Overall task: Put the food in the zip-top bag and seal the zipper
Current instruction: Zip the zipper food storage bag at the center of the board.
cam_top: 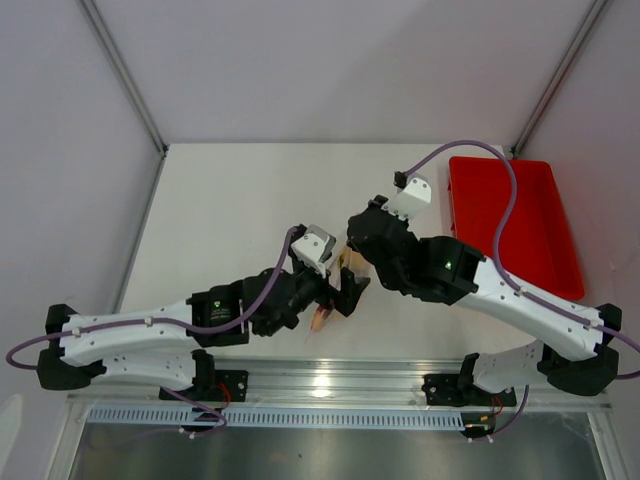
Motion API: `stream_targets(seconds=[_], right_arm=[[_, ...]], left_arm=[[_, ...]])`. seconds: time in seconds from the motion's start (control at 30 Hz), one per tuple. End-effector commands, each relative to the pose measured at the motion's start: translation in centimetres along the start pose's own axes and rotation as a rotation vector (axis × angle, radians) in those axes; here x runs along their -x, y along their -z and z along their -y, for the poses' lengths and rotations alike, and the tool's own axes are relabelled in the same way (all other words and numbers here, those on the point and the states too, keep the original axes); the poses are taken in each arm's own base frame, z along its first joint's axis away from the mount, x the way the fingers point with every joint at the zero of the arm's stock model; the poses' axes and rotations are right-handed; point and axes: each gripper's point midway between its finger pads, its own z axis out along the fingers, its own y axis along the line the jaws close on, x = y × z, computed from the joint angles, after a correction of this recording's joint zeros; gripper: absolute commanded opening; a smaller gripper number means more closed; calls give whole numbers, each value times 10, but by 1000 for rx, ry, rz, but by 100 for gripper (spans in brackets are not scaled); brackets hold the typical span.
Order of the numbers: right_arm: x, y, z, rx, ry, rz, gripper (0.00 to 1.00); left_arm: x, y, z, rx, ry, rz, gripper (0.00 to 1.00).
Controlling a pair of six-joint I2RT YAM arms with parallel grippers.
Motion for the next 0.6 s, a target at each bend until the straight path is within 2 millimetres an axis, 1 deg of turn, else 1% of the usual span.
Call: stream_targets(seconds=[0.0, 0.07, 0.1, 0.17, 0.2, 0.27, 0.4, 0.57], right_arm=[[33, 7, -9, -4, -134, 118, 0], [32, 6, -9, -8, -134, 121, 0], [30, 6, -9, -9, -136, 119, 0], [29, 5, -9, -10, -139, 119, 0], [28, 5, -9, -11, -137, 117, 0], [26, 4, -8, -17, -139, 115, 0], [27, 5, -7, -20, -147, 121, 0], [28, 4, -8, -25, -146, 128, 0]], left_arm=[[-6, -4, -2, 24, -10, 3, 99], [-11, -5, -10, 75, -5, -10, 99], [-18, -6, -15, 102, -22, -33, 99], [-21, -6, -23, 146, -33, -40, 100], [-24, -6, -30, 185, -41, -38, 99], [-25, -7, -34, 206, -60, -33, 99], [-26, -10, -33, 203, -84, -31, 99], [-28, -12, -22, 143, -67, -33, 98]])
